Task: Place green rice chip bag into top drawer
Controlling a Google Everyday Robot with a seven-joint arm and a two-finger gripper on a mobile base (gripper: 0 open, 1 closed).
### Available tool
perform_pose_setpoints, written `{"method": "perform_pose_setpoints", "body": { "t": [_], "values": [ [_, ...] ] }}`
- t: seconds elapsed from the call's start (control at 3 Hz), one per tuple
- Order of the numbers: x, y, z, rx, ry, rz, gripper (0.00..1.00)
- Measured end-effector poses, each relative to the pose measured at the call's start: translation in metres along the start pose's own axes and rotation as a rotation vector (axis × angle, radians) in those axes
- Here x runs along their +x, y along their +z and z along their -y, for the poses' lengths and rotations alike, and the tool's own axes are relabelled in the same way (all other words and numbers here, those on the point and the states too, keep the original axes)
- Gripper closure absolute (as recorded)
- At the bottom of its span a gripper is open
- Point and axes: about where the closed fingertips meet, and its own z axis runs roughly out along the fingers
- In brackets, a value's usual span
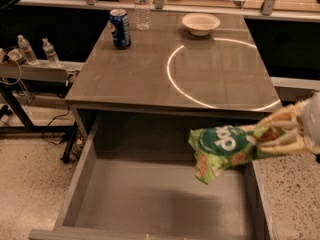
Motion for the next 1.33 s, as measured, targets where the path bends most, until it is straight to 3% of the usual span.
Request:
{"method": "perform_pose_setpoints", "body": {
  "t": [0.33, 0.67, 1.0, 1.33],
  "values": [
    [0.036, 0.01, -0.028, -0.011, -0.001, 0.012, 1.0],
    [0.081, 0.04, -0.044, -0.043, 0.008, 0.013, 1.0],
    [0.103, 0.073, -0.057, -0.094, 0.006, 0.026, 1.0],
    [0.109, 0.106, -0.065, -0.136, 0.005, 0.058, 0.98]
  ]
}}
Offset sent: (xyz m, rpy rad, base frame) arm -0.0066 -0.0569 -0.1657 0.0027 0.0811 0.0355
